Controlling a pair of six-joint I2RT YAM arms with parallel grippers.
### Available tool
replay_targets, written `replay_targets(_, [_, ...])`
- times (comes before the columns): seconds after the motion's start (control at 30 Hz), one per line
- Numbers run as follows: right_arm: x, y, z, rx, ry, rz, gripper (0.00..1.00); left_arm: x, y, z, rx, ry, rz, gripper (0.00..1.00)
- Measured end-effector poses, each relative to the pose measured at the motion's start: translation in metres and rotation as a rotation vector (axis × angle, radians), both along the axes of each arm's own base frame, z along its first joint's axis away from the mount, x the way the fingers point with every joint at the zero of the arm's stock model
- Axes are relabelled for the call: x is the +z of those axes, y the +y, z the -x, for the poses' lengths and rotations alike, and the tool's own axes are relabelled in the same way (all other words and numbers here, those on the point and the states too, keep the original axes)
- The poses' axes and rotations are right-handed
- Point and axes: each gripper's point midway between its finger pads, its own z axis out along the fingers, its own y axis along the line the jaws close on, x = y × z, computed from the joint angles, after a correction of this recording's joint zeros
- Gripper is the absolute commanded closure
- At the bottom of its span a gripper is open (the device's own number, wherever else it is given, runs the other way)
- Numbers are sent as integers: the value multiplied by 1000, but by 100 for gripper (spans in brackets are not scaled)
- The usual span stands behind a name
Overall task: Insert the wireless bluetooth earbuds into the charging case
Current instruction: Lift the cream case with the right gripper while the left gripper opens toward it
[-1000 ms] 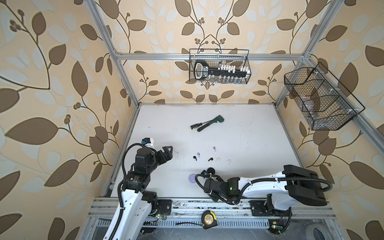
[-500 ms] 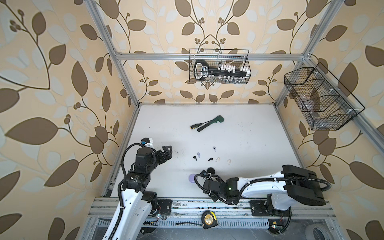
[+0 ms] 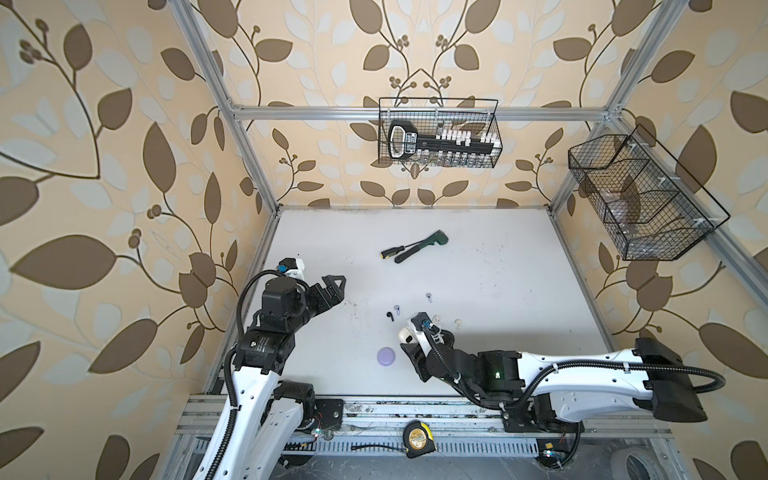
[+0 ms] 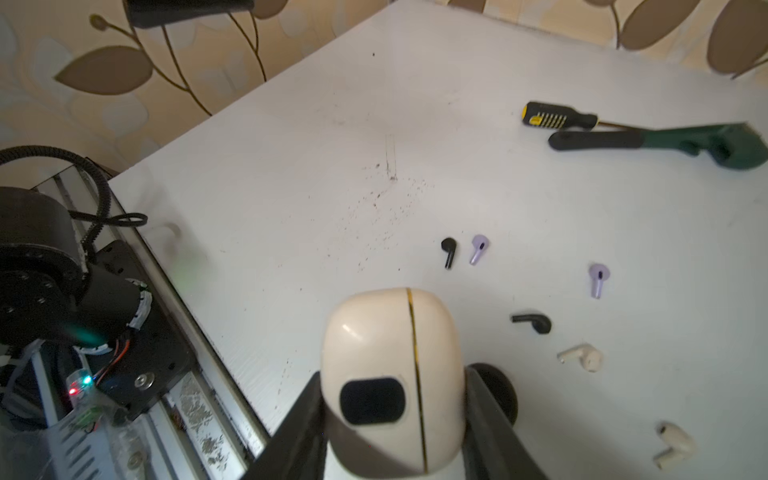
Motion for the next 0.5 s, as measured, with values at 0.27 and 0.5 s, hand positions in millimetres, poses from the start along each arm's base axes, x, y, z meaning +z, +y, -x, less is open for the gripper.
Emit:
replay_targets(0.27, [43, -17, -43, 6, -245, -15, 73, 18, -17, -4, -88, -91, 53, 1])
replay_targets(0.5, [69, -45, -94, -17, -388, -3, 78, 43, -26, -8, -167, -233, 19, 1])
